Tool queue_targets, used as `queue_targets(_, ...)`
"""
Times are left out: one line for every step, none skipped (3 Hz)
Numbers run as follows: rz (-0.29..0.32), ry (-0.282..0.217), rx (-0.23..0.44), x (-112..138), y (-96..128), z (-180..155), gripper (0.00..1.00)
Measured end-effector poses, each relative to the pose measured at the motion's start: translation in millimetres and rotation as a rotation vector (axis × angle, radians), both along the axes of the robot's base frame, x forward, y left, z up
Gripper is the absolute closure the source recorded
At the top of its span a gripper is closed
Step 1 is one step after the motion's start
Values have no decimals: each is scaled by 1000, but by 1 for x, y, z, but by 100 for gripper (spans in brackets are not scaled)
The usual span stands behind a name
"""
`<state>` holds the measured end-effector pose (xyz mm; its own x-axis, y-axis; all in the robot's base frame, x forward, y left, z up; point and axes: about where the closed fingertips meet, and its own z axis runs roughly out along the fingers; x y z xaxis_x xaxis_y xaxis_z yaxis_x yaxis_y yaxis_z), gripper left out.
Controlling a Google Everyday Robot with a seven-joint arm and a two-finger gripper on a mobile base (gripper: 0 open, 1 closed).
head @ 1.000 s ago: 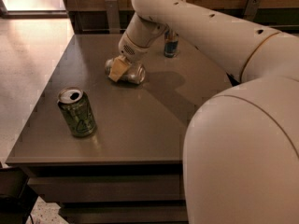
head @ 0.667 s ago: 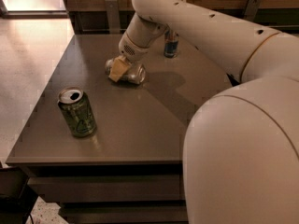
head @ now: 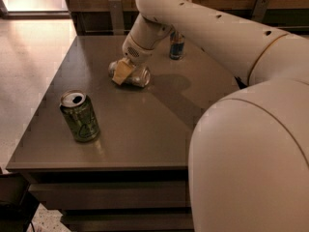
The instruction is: Knock 7up can over
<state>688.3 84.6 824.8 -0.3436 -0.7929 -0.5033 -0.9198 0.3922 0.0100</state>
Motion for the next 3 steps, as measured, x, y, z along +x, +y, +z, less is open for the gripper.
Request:
queue_targets(0, 0, 0, 0, 0, 1, 14)
queue_targets(3, 3, -1, 0, 1, -1, 0)
queue_targets(3, 3, -1, -1, 2, -1, 0)
